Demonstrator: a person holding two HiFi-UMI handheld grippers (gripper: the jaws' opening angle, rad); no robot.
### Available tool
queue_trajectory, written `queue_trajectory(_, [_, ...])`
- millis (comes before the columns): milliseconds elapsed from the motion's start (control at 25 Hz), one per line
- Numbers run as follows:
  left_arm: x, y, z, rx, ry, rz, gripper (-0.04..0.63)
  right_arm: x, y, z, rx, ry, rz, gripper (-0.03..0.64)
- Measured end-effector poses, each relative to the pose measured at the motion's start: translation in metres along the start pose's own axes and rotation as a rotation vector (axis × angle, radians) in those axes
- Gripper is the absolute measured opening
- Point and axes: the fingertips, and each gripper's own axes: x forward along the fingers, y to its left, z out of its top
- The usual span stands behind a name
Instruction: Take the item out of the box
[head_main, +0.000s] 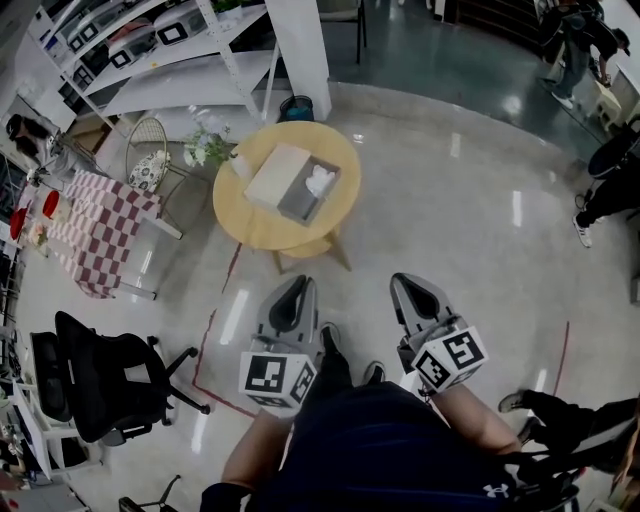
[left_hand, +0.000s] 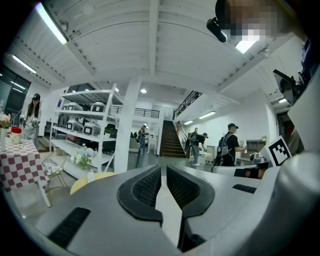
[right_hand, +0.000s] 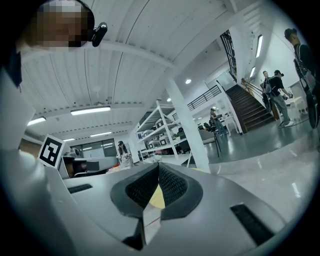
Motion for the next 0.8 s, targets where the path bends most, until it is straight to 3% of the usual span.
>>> queue_trajectory(800, [0.120, 0.134, 0.009, -0.052, 0.015, -0.114, 0.048, 0.152, -0.029, 0.006, -0.026, 0.041, -0.135, 0.012])
